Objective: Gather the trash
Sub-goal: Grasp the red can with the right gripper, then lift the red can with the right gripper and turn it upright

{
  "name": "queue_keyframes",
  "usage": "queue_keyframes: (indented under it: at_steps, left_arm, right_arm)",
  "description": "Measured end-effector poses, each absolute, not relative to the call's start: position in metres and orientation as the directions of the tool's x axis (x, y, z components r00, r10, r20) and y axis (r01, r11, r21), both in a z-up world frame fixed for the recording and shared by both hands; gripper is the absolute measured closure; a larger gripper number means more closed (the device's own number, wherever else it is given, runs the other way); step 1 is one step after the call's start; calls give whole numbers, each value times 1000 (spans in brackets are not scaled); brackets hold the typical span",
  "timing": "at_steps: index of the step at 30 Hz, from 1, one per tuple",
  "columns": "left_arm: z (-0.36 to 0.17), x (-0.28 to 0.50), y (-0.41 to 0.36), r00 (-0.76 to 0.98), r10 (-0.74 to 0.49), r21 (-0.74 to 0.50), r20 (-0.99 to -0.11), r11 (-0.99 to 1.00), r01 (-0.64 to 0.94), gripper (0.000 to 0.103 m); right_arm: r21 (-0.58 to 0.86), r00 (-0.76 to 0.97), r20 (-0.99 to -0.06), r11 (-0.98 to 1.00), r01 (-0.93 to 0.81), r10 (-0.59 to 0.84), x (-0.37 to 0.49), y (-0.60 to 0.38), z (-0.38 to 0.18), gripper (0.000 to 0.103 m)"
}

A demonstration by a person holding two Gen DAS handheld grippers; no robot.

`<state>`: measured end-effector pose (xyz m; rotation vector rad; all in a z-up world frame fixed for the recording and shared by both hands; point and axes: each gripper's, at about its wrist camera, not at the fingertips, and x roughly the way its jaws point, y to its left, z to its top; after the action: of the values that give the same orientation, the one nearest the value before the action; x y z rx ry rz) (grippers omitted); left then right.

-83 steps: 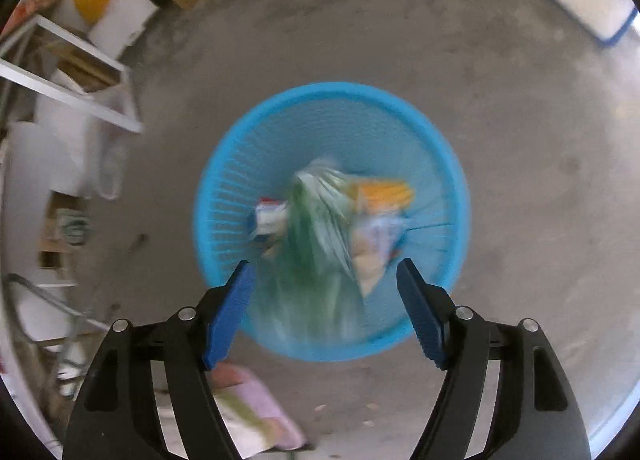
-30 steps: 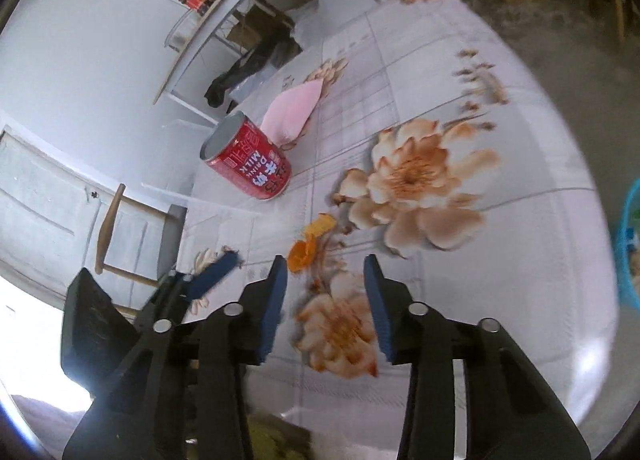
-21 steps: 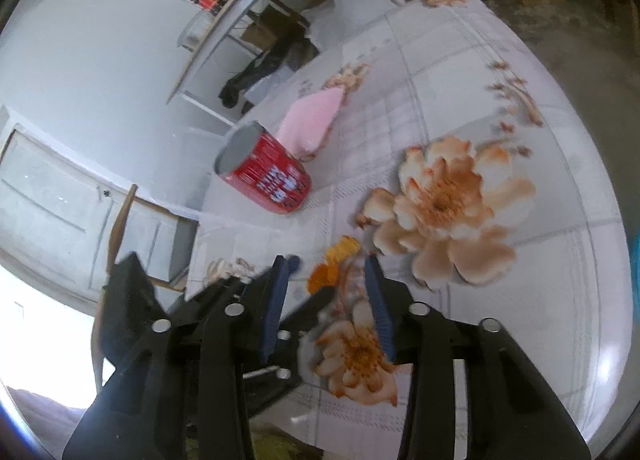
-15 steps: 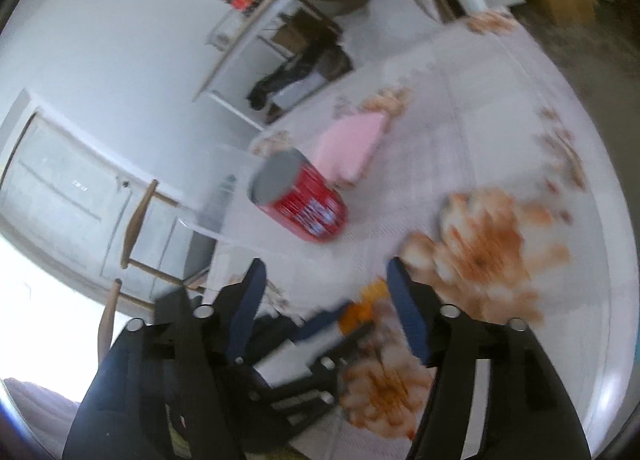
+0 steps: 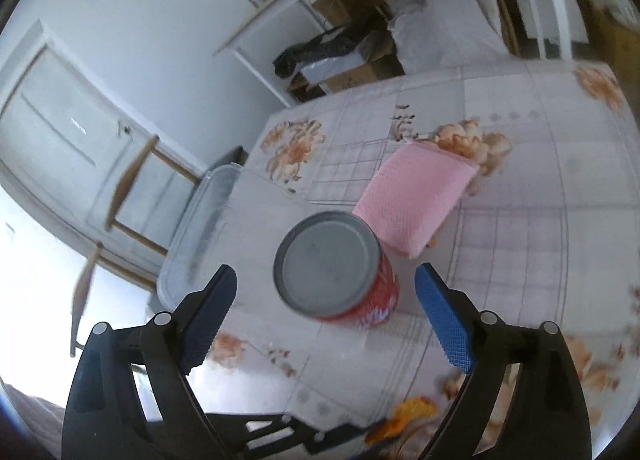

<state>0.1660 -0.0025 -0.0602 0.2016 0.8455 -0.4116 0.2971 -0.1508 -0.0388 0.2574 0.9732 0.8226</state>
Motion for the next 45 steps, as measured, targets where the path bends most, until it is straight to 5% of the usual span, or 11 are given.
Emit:
queue_keyframes:
  at_steps: [8, 15, 18, 45]
  left_arm:
    - [-60, 167, 0, 589, -280, -3, -759, 905, 426, 92]
    - [-60, 165, 2, 591, -279, -4, -757, 906, 422, 93]
    - [-59, 162, 7, 591, -276, -7, -757, 909, 416, 93]
    - [-57, 158, 8, 599, -268, -15, -755, 920, 392, 93]
  right_arm:
    - [405, 286, -724, 723, -560, 628, 302, -126, -43, 18]
    - [383, 275, -747, 729, -567, 606, 300, -122, -48, 37]
    - [369, 293, -748, 740, -563, 595, 298, -122, -48, 37]
    - [694, 370, -593, 687, -215, 715, 274, -245, -68, 38]
